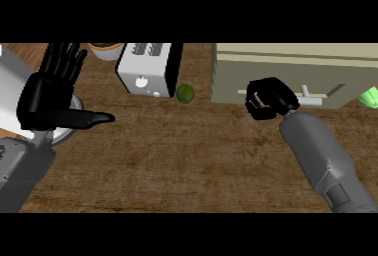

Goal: Pick up the cup, place it into the drawer and close the drawer

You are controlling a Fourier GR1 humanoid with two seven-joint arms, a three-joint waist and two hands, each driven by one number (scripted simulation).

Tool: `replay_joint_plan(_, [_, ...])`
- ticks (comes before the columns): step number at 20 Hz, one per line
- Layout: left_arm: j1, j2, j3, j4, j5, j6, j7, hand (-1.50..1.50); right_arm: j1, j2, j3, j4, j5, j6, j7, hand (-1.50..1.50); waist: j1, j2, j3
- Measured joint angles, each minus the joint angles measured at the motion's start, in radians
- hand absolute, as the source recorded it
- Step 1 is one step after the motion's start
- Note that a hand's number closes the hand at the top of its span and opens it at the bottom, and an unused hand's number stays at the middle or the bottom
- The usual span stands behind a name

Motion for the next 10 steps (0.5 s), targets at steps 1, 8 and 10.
replay_joint_plan(1, [-0.002, 0.002, 0.006, 0.004, 0.002, -0.007, 0.002, -1.50, -0.027, -0.005, -0.011, 0.039, -0.002, 0.002, -0.011, 1.50, 0.002, 0.002, 0.000])
replay_joint_plan(8, [0.006, -0.003, 0.014, 0.011, 0.005, -0.066, -0.010, -1.50, -0.100, -0.015, -0.059, 0.193, -0.037, 0.050, -0.086, 1.50, 0.015, 0.002, 0.000])
replay_joint_plan(10, [0.006, -0.004, 0.016, 0.015, 0.008, -0.078, -0.009, -1.50, -0.106, -0.020, -0.068, 0.213, -0.043, 0.056, -0.108, 1.50, 0.020, 0.002, -0.001])
